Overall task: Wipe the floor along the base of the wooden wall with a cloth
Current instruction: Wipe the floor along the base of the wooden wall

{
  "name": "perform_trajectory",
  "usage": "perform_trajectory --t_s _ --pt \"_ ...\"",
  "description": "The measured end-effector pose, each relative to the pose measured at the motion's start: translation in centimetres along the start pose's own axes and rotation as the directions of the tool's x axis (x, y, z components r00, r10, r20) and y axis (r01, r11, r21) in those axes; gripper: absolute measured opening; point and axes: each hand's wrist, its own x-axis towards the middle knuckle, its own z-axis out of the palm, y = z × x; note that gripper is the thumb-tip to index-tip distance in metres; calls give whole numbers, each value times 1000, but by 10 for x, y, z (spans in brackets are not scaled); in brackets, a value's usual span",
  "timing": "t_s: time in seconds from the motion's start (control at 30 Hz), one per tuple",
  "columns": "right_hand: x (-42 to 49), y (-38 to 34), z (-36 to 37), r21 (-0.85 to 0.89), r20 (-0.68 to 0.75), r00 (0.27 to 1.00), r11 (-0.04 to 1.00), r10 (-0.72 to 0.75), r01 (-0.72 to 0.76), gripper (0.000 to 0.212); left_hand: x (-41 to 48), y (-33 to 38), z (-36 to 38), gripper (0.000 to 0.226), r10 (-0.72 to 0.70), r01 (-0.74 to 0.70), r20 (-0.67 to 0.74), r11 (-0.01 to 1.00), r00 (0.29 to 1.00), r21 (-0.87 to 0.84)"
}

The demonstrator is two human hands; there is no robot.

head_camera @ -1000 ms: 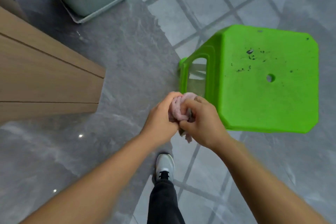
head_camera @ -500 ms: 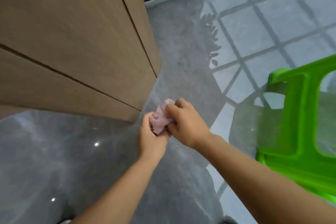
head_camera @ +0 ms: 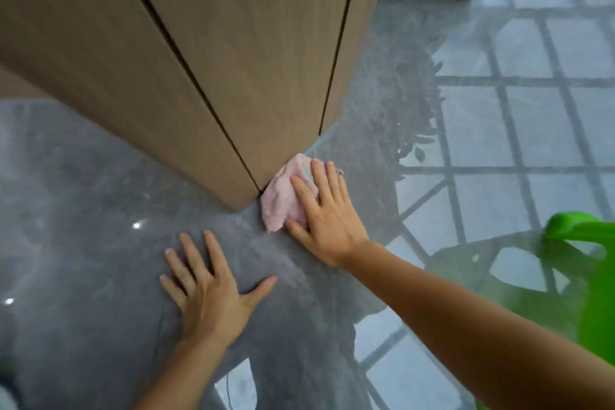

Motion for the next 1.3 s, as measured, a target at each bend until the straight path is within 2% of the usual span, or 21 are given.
perform_trajectory --t_s 0.07,0.1,0.17,0.23,0.3,0.37,0.47,0.57,0.63,0.67,0.73,0.8,0.83,0.93,1.0,1.1,1.17,1.23,1.3 --pt "0 14 0 -74 4 995 993 -96 96 71 1 -2 7 147 -1 0 44 1000 999 18" --pt "2 26 -2 -104 -12 995 990 -94 92 68 1 -3 10 147 -6 5 43 1000 999 19" --pt "12 50 -16 -108 -94 993 991 70 -81 64 3 -6 13 145 -22 22 42 1000 999 12" --pt "26 64 -35 -51 -142 941 947 308 -318 64 3 -7 12 144 -42 43 67 999 997 -7" --pt "37 55 -50 -55 -115 921 924 371 -379 65 4 -6 10 146 -58 60 80 998 995 -33" --pt "42 26 -48 -77 -86 952 951 293 -299 71 6 -3 10 148 -68 72 88 996 994 -46" --pt "20 -41 -23 30 22 987 986 162 -162 81 6 2 6 143 -57 66 140 996 988 -66" --pt "-20 -98 1 152 171 977 983 -129 103 63 4 -2 11 107 -64 69 95 997 993 -43" --pt "-30 -118 0 293 199 955 943 -221 158 56 10 -7 16 96 -67 68 73 998 995 -10" --pt "-25 -119 -4 348 149 966 926 -210 147 51 14 -8 17 98 -60 60 88 998 994 -1" --pt "-12 -107 -15 351 -68 982 917 -178 191 37 15 -5 12 115 -67 72 140 997 988 -31" --pt "1 -79 -25 171 -247 951 958 -186 231 37 13 -1 7 139 -64 78 179 994 982 -74" --pt "5 -62 -27 68 -219 956 975 -195 214 45 12 0 6 143 -63 75 175 995 983 -63" --pt "2 -10 -16 -161 69 992 980 -106 116 75 8 0 3 144 -66 83 190 993 980 -80" --pt "5 22 -7 -204 82 997 979 3 14 81 10 -2 6 145 -52 67 185 995 981 -78" --pt "35 49 -20 -174 12 951 938 308 -301 82 13 -4 9 144 -43 54 157 996 987 -67" --pt "49 43 -31 -138 11 901 893 434 -428 83 10 -2 9 144 -32 43 151 996 988 -72" --pt "51 16 -30 36 19 921 921 389 -389 91 8 -2 10 144 -31 39 142 998 989 -57" --pt "34 -22 -17 184 42 965 948 258 -261 98 7 2 4 144 -38 51 176 996 984 -69"
